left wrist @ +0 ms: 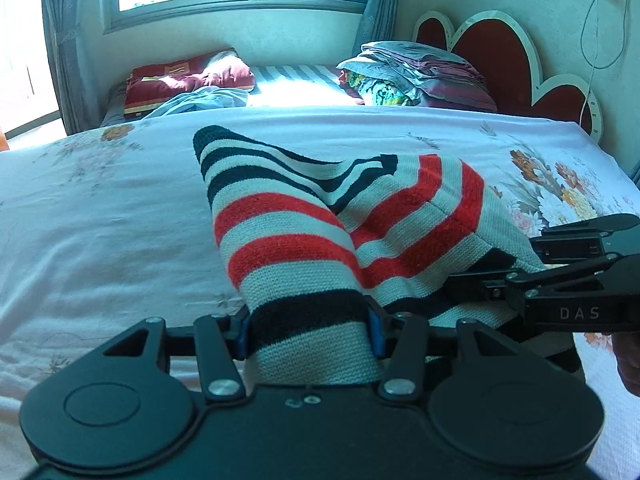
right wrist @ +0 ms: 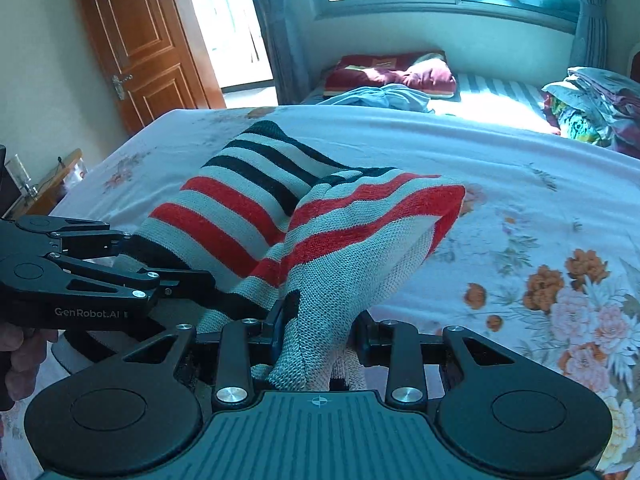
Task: Fold small clothes
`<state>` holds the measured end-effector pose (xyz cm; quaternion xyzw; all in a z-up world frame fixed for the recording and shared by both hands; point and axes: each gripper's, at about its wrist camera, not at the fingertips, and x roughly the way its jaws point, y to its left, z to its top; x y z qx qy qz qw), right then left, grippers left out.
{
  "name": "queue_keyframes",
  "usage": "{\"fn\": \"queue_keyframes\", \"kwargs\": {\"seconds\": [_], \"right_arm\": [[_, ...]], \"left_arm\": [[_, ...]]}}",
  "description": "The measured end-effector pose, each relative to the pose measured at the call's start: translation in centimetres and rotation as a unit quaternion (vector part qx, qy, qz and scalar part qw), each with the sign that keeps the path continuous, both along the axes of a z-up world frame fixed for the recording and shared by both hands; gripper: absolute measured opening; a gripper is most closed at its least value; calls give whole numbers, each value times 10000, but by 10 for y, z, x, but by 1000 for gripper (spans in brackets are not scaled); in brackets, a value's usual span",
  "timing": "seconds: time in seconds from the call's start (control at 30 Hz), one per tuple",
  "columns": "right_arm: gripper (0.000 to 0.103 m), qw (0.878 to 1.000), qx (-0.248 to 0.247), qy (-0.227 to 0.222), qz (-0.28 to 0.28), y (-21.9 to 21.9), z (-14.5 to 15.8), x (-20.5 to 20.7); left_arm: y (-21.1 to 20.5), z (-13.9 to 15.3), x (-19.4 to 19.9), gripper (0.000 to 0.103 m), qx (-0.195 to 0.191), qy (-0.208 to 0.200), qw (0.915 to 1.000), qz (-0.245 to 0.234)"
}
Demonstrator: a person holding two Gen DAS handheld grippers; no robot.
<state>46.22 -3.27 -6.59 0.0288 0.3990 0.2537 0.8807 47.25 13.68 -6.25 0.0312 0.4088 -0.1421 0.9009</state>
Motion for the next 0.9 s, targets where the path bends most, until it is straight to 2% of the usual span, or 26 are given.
{"fn": "queue_keyframes", "kwargs": {"seconds": [0.2,0.33,0.4,0.47,0.53,0.57,0.6,0.7,0.73,0.77,0.83,0.9], "right_arm": [[34,9999,44,74,119,33,-14,10],[34,9993,53,353,84,41,-34,19],[34,9982,20,606,-37,39,-50,25],[39,9956,328,845,-245,27,-61,29],[52,9931,531,969,-403,17,-65,32],[56,9929,522,967,-451,15,-64,31],[65,9934,461,928,-498,12,-60,31],[66,9955,453,414,-726,-6,-33,22],[66,9959,411,246,-771,-10,-25,22],[64,9963,342,98,-788,-11,-18,25],[27,9972,197,-79,-712,-1,-9,37],[17,9980,75,32,-624,12,-9,54]], "left_arm": [[36,-13,6,50,-155,100,9997,153],[53,-33,10,52,-300,313,9989,195],[62,-43,13,62,-542,425,9973,262],[71,-48,15,81,-718,491,9954,401],[78,-51,13,86,-729,457,9955,387],[82,-49,12,86,-782,472,9952,356],[86,-46,10,86,-781,443,9954,341],[101,-27,2,81,-762,-6,9964,370],[106,-21,4,75,-794,-153,9959,411],[108,-17,9,64,-864,-240,9952,385],[105,-13,29,45,-893,-194,9954,287],[92,-15,50,44,-865,-102,9962,79]]}}
